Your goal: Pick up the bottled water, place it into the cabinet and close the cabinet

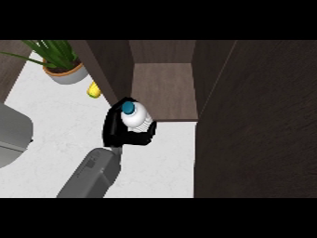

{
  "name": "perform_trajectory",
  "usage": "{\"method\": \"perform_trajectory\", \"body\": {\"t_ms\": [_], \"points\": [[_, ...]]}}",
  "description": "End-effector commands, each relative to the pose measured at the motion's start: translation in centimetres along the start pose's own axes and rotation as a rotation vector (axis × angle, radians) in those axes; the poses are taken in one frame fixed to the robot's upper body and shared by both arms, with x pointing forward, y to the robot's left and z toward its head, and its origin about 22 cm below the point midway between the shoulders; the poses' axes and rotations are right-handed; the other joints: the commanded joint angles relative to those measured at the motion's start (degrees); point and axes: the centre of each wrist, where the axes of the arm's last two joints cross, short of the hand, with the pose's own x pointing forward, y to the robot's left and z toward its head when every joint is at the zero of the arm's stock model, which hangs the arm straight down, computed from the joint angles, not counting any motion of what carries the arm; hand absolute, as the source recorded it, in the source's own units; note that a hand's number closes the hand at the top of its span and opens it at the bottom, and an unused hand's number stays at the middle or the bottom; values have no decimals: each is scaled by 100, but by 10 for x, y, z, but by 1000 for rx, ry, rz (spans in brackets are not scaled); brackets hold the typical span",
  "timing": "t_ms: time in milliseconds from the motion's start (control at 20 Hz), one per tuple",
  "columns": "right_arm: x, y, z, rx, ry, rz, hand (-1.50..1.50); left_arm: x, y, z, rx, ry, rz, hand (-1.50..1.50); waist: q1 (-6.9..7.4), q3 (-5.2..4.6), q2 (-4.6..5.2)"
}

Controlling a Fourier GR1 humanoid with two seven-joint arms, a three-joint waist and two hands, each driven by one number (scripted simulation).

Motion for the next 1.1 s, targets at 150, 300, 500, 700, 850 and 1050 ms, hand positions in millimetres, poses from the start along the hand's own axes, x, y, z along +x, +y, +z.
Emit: {"method": "perform_trajectory", "body": {"t_ms": [150, 300, 500, 700, 850, 1050], "points": [[16, -1, -8, 1, -62, -14, -150, 34, -47, -36, 6, 21, -68, 150, -21, -3, 32], [26, -5, 1, 9, -65, -26, -150, 49, -71, -61, 23, 18, -167, 150, -159, -1, 38], [21, -12, 1, 15, -54, -28, -150, 52, -79, -75, 74, 33, -202, 150, -160, -3, 58], [18, -13, -8, -8, -55, -16, -150, 54, -70, -93, 105, 61, -206, 150, -67, -5, 70], [9, -20, -17, 23, -101, -7, -150, 59, -75, -110, 136, 76, -270, 150, -209, -5, 129], [4, -22, -13, 10, -89, -7, -150, 42, -57, -109, 128, 64, -475, 150, -242, -1, 129]]}}
